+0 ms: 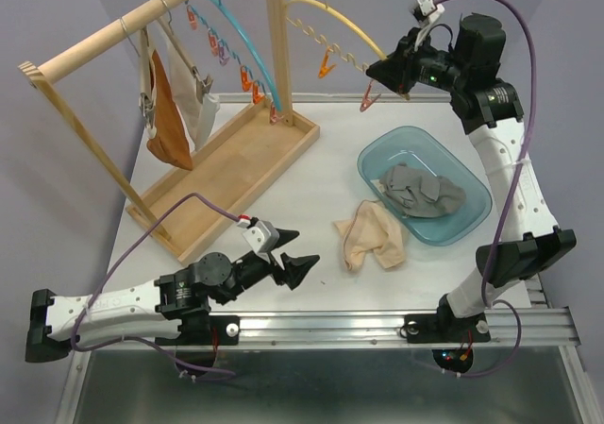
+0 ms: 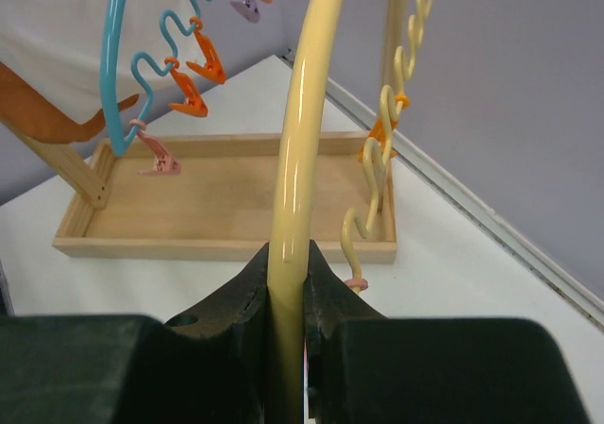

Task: Remove the underwear clipped to the hanger
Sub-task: Place the hanger at the clothesline.

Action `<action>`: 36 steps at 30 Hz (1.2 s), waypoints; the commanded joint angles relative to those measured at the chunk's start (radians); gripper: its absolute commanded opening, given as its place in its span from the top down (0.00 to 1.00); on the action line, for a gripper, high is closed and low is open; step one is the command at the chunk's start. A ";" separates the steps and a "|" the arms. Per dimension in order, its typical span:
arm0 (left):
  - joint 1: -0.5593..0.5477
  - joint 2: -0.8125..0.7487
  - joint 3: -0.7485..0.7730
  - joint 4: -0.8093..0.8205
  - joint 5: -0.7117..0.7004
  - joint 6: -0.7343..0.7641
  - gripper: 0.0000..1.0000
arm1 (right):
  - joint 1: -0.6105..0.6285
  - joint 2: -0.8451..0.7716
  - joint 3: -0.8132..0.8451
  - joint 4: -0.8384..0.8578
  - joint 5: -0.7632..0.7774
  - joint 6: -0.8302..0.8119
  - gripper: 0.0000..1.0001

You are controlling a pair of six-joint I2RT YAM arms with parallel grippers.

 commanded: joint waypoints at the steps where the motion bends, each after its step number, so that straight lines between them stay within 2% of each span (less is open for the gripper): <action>1: -0.002 -0.055 -0.042 -0.002 0.023 -0.033 0.18 | 0.065 0.022 0.115 0.093 -0.058 0.048 0.99; 9: -0.004 -0.112 -0.050 0.002 0.015 -0.036 0.18 | 0.117 -0.030 0.072 0.094 0.045 0.034 0.99; 17: -0.005 -0.112 -0.050 0.001 0.016 -0.039 0.18 | 0.119 -0.194 -0.050 0.096 0.203 -0.050 0.99; 20: -0.005 -0.114 -0.047 -0.001 0.016 -0.034 0.18 | 0.119 -0.268 -0.107 0.096 0.191 -0.044 0.99; 26: -0.005 -0.134 -0.045 -0.002 0.016 -0.034 0.18 | 0.119 -0.313 -0.204 0.099 0.123 -0.017 1.00; 30: -0.005 -0.137 -0.041 -0.004 0.019 -0.030 0.18 | 0.119 -0.268 -0.201 0.111 0.041 0.034 0.99; 36: -0.005 -0.134 -0.042 -0.004 0.035 -0.031 0.18 | 0.129 -0.169 -0.112 0.158 0.016 0.048 1.00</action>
